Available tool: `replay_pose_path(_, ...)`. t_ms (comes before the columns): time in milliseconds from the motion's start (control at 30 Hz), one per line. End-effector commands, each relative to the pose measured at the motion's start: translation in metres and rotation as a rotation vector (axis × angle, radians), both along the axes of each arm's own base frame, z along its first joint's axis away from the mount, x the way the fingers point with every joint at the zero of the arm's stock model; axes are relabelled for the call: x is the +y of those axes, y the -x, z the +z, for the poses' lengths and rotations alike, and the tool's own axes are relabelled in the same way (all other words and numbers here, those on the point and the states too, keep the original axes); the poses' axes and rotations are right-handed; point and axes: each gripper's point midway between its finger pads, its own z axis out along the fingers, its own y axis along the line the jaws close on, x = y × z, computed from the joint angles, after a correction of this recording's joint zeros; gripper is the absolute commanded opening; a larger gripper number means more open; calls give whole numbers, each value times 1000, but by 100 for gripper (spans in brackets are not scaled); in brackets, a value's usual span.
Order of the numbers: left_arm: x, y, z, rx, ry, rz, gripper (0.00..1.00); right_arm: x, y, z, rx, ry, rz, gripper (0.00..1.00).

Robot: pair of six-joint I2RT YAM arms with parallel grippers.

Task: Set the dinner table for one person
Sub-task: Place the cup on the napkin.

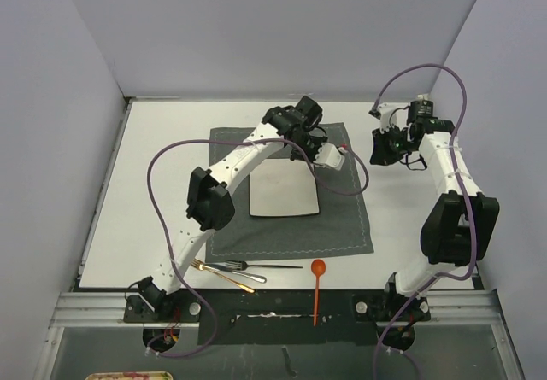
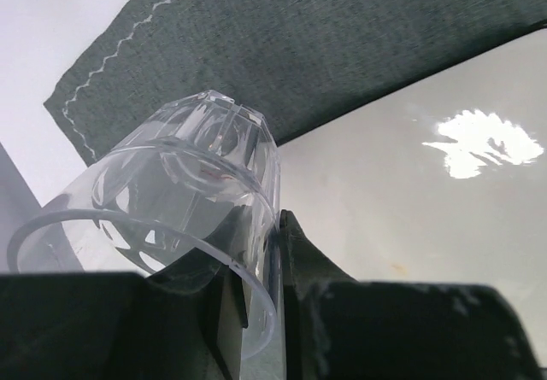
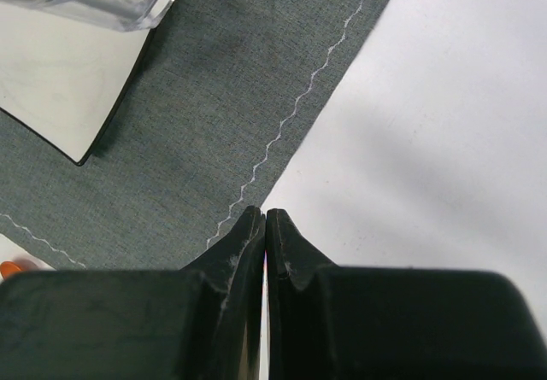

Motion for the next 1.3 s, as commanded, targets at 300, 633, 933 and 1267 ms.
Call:
replay_pose_path(300,3,-17,-28,12,-31,-53,0,6,-5,20,-88,-60,7,0)
replay_pose_path(633,-1,6,-20,19,-56,-114,0,8,-3,18,-91,-68,11,0)
replay_pose_path(933,-21,31,-9,-12,-54,-183,0,8,3,22,-108,-64,12,0)
replay_pose_path(1267,-38,58,-17,-45,-108,-255,0,11,7,34,-133,-79,11,0)
